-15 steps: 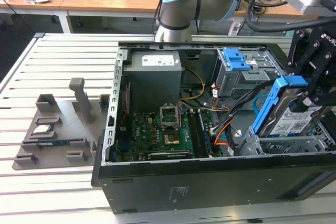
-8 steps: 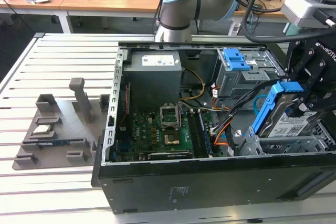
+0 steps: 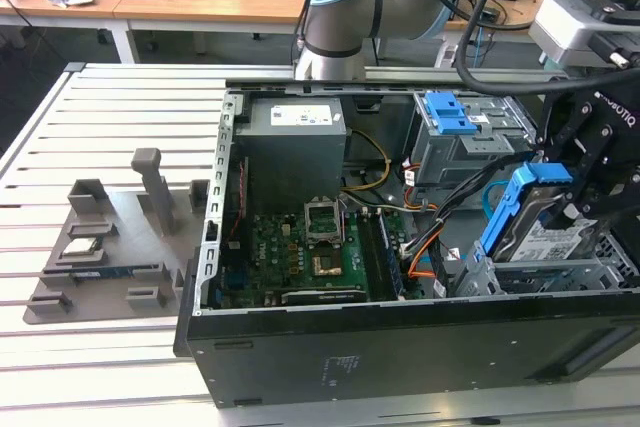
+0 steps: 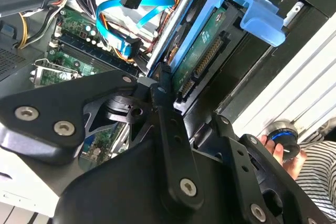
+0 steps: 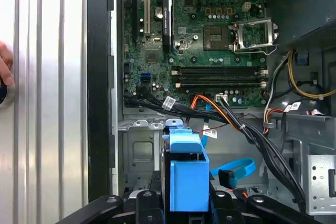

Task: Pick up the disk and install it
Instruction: 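Insert the disk into the insertion slot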

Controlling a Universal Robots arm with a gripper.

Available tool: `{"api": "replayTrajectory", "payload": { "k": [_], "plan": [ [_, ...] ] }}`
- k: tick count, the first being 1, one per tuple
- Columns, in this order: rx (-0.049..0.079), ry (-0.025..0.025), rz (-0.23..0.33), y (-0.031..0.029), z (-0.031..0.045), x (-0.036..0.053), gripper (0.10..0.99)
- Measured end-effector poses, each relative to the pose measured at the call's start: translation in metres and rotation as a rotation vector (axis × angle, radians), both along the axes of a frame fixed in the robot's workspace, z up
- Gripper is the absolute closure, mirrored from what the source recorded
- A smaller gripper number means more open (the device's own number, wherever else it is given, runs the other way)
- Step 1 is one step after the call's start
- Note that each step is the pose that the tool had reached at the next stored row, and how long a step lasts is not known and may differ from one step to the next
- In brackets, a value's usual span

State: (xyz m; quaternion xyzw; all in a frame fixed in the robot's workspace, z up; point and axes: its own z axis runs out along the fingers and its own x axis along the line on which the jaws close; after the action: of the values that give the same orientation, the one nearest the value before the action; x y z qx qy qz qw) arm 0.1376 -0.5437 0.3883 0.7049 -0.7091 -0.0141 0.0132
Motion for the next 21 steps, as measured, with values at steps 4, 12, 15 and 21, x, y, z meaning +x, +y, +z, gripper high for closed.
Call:
{"api": "replayTrajectory", "payload": {
  "k": [4,12,15,21],
  "plan": [
    [0.000,0.0000,0.000,0.0000,-0.0002,0.0000,0.710],
    [0.000,0.0000,0.000,0.0000,-0.0003,0.0000,0.847],
    [0.000,0.0000,0.000,0.0000,-0.0003,0.0000,0.980],
    [0.000,0.0000,0.000,0.0000,-0.0004,0.0000,0.980]
  ]
}}
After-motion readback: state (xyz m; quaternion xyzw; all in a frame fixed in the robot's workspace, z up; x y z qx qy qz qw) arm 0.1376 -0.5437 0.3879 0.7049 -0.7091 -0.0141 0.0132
